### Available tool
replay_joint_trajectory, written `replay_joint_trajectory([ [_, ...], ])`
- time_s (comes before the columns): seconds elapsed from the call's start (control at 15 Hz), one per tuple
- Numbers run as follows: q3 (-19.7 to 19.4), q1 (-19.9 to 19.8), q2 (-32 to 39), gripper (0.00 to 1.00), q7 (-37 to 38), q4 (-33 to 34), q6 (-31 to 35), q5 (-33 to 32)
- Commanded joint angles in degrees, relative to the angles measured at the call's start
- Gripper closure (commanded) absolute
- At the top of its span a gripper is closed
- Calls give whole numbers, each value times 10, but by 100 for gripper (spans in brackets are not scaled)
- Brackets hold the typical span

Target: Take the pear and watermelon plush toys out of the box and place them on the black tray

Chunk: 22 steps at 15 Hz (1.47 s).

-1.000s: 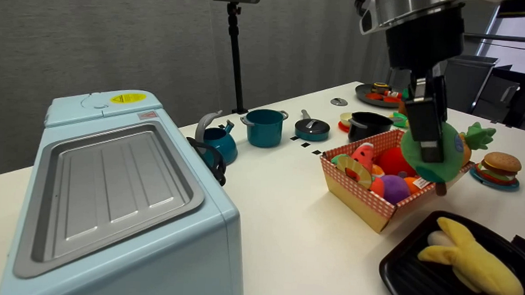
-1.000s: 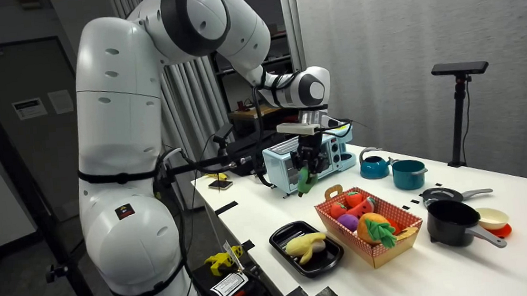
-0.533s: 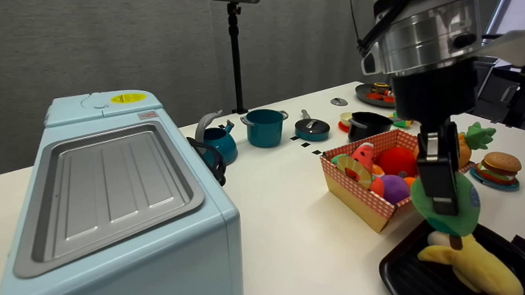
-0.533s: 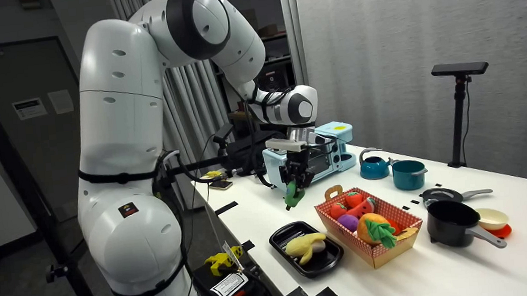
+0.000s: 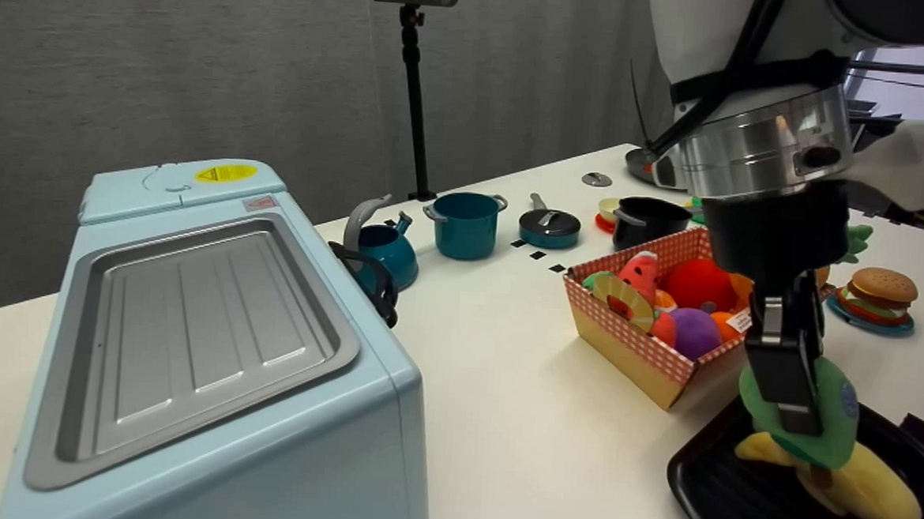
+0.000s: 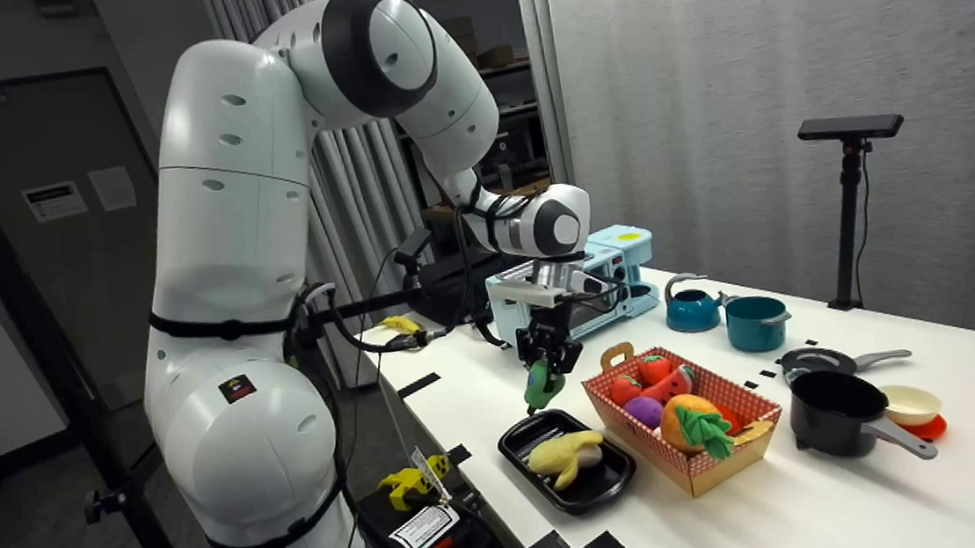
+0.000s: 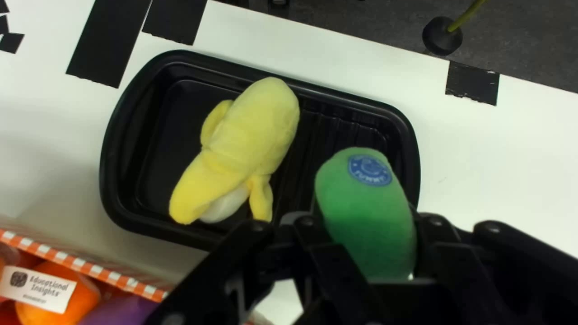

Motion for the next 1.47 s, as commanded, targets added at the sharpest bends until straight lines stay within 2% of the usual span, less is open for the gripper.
replay_joint_trajectory([
  [0.0,-5,0,-3,34,4,-9,5,6],
  [0.27,-11,-4,-9,3,2,-9,3,5],
  [0.33,-13,-5,-11,0,1,-10,3,5],
  [0.93,-45,-27,-35,0,9,9,14,2],
  [1.4,-57,-44,7,0,-16,77,46,-4],
])
